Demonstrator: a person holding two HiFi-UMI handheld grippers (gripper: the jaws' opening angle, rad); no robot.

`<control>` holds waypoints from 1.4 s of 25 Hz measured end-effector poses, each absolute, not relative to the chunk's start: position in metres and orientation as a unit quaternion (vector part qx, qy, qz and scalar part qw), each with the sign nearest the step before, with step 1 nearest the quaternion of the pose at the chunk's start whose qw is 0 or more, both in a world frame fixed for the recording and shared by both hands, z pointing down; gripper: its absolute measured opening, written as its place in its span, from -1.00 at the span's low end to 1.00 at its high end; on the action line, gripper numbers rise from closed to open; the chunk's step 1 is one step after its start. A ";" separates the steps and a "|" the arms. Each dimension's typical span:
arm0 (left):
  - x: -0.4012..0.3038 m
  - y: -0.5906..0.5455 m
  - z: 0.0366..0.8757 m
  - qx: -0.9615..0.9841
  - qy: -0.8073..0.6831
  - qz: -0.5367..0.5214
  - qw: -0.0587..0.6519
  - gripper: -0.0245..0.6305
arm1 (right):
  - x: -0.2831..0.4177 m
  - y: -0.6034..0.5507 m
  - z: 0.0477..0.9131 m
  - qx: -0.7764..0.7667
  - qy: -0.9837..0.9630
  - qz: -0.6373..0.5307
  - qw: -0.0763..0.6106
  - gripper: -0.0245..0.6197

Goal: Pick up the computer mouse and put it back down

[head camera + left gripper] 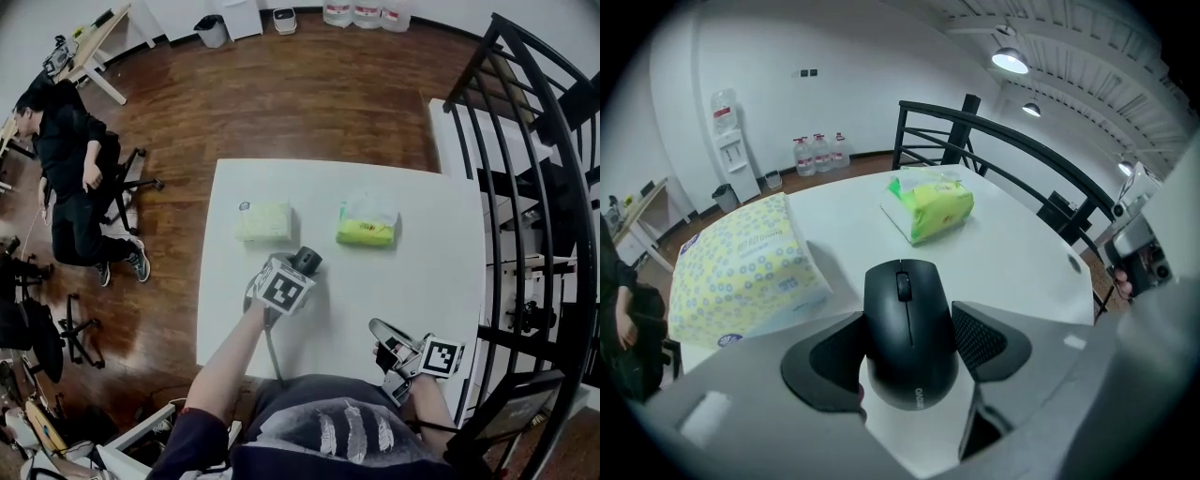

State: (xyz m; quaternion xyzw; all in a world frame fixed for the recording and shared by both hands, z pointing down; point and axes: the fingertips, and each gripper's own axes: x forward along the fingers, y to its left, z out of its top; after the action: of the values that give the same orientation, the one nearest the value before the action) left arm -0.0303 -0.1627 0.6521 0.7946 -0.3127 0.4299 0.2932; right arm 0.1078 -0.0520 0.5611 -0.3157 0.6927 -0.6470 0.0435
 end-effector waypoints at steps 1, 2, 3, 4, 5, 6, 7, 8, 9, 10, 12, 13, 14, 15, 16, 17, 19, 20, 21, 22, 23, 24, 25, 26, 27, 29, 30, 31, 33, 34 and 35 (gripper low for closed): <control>-0.031 -0.163 0.656 0.794 -0.312 0.432 0.293 0.01 | 0.108 -0.051 0.561 -0.316 0.692 -0.648 0.044 -0.91; -0.030 -0.162 0.659 0.793 -0.311 0.435 0.294 0.01 | 0.108 -0.051 0.561 -0.316 0.691 -0.648 0.045 -0.91; -0.029 -0.162 0.662 0.791 -0.309 0.437 0.296 0.01 | 0.108 -0.052 0.560 -0.316 0.691 -0.648 0.046 -0.91; -0.027 -0.162 0.664 0.790 -0.307 0.440 0.297 0.01 | 0.109 -0.052 0.559 -0.316 0.692 -0.648 0.047 -0.91; -0.025 -0.161 0.666 0.789 -0.305 0.442 0.298 0.01 | 0.110 -0.052 0.559 -0.316 0.693 -0.647 0.048 -0.91; -0.024 -0.161 0.668 0.788 -0.304 0.445 0.298 0.01 | 0.111 -0.052 0.559 -0.315 0.694 -0.646 0.049 -0.91; -0.023 -0.160 0.669 0.787 -0.303 0.448 0.297 0.01 | 0.112 -0.052 0.558 -0.315 0.695 -0.645 0.050 -0.91; -0.022 -0.160 0.671 0.786 -0.302 0.451 0.297 0.01 | 0.112 -0.052 0.558 -0.315 0.695 -0.645 0.050 -0.91; -0.022 -0.160 0.672 0.785 -0.301 0.454 0.296 0.01 | 0.113 -0.052 0.558 -0.317 0.694 -0.644 0.051 -0.91; -0.023 -0.161 0.674 0.784 -0.299 0.458 0.295 0.01 | 0.112 -0.053 0.557 -0.318 0.694 -0.644 0.052 -0.91; -0.026 -0.161 0.678 0.781 -0.294 0.465 0.294 0.02 | 0.107 -0.056 0.556 -0.316 0.695 -0.643 0.059 -0.91; -0.030 -0.161 0.682 0.779 -0.293 0.470 0.294 0.02 | 0.102 -0.057 0.556 -0.312 0.697 -0.642 0.063 -0.91; -0.035 -0.160 0.685 0.777 -0.292 0.475 0.292 0.02 | 0.098 -0.058 0.556 -0.308 0.700 -0.641 0.067 -0.91; -0.040 -0.160 0.689 0.775 -0.293 0.480 0.289 0.02 | 0.094 -0.060 0.558 -0.306 0.702 -0.640 0.068 -0.91; -0.043 -0.161 0.691 0.772 -0.294 0.487 0.284 0.02 | 0.093 -0.061 0.560 -0.305 0.704 -0.638 0.066 -0.91; -0.044 -0.162 0.693 0.769 -0.293 0.494 0.280 0.03 | 0.094 -0.063 0.562 -0.308 0.704 -0.637 0.062 -0.91; -0.040 -0.163 0.692 0.764 -0.289 0.507 0.273 0.04 | 0.102 -0.063 0.564 -0.314 0.699 -0.640 0.056 -0.91; -0.035 -0.163 0.692 0.762 -0.287 0.513 0.269 0.04 | 0.105 -0.063 0.563 -0.316 0.696 -0.642 0.057 -0.91; -0.032 -0.162 0.691 0.761 -0.285 0.518 0.267 0.04 | 0.108 -0.062 0.561 -0.317 0.695 -0.643 0.058 -0.91; -0.029 -0.162 0.691 0.760 -0.284 0.521 0.266 0.05 | 0.111 -0.061 0.559 -0.319 0.693 -0.644 0.059 -0.91; -0.027 -0.161 0.690 0.759 -0.283 0.523 0.265 0.05 | 0.113 -0.060 0.557 -0.321 0.692 -0.644 0.059 -0.91; -0.025 -0.161 0.690 0.758 -0.283 0.525 0.263 0.05 | 0.115 -0.059 0.556 -0.323 0.692 -0.643 0.059 -0.91; -0.023 -0.160 0.690 0.757 -0.284 0.527 0.260 0.05 | 0.117 -0.058 0.555 -0.323 0.693 -0.642 0.060 -0.91; -0.021 -0.159 0.691 0.757 -0.285 0.528 0.258 0.05 | 0.119 -0.057 0.556 -0.322 0.694 -0.640 0.062 -0.91; -0.018 -0.158 0.691 0.758 -0.287 0.528 0.256 0.05 | 0.122 -0.055 0.557 -0.321 0.696 -0.639 0.063 -0.91; -0.013 -0.157 0.692 0.762 -0.288 0.521 0.254 0.09 | 0.127 -0.050 0.561 -0.324 0.696 -0.637 0.063 -0.91; -0.012 -0.157 0.690 0.764 -0.289 0.518 0.253 0.11 | 0.130 -0.047 0.563 -0.330 0.695 -0.636 0.059 -0.91; -0.012 -0.158 0.685 0.766 -0.291 0.517 0.249 0.11 | 0.133 -0.045 0.563 -0.337 0.692 -0.636 0.055 -0.91; -0.014 -0.159 0.670 0.768 -0.301 0.515 0.236 0.11 | 0.136 -0.044 0.557 -0.341 0.691 -0.634 0.059 -0.91; -0.016 -0.159 0.659 0.770 -0.309 0.509 0.229 0.11 | 0.138 -0.044 0.553 -0.339 0.692 -0.634 0.064 -0.91; -0.019 -0.157 0.646 0.775 -0.320 0.497 0.224 0.11 | 0.139 -0.043 0.549 -0.338 0.693 -0.633 0.070 -0.91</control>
State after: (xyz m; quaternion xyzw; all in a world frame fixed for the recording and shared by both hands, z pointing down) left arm -0.0189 -0.1575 0.6459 0.7751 -0.3203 0.4966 0.2235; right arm 0.1390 -0.0430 0.5493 -0.3380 0.6926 -0.6333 0.0697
